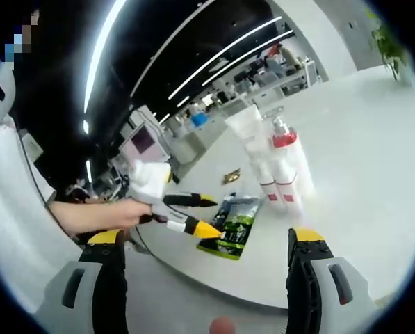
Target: Arrange the skincare products in the storage area until every visible bottle or jar stands upright without overlapping.
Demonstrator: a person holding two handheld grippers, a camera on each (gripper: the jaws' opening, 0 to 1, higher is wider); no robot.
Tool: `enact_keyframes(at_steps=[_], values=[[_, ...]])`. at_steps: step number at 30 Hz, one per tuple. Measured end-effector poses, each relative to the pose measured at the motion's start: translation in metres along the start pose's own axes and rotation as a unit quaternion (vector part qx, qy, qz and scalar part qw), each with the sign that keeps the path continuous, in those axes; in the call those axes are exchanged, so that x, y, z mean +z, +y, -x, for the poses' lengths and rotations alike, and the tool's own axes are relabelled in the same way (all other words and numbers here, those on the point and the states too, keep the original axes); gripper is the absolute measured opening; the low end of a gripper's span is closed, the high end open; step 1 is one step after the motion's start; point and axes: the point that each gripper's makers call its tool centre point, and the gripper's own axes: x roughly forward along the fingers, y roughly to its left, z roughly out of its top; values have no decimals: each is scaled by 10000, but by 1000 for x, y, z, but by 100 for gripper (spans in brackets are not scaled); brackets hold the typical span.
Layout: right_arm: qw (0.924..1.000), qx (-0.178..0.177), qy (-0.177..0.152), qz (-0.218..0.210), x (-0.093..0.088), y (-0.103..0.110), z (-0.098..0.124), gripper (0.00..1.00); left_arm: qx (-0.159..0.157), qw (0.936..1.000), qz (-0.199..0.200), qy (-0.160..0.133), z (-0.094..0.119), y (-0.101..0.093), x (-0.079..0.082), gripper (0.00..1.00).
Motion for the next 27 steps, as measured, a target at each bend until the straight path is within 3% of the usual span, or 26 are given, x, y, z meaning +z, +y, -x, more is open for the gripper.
enact_keyframes(at_steps=[3, 9, 27], values=[[10000, -6, -10, -2, 0, 0, 0, 97, -127, 9999, -84, -69, -7, -5, 5, 59], [10000, -31, -12, -36, 0, -1, 1, 96, 34, 9996, -52, 271, -26, -1, -11, 59], [9999, -30, -19, -100, 0, -3, 1, 96, 292, 9988, 399, 57, -38, 15, 9, 55]])
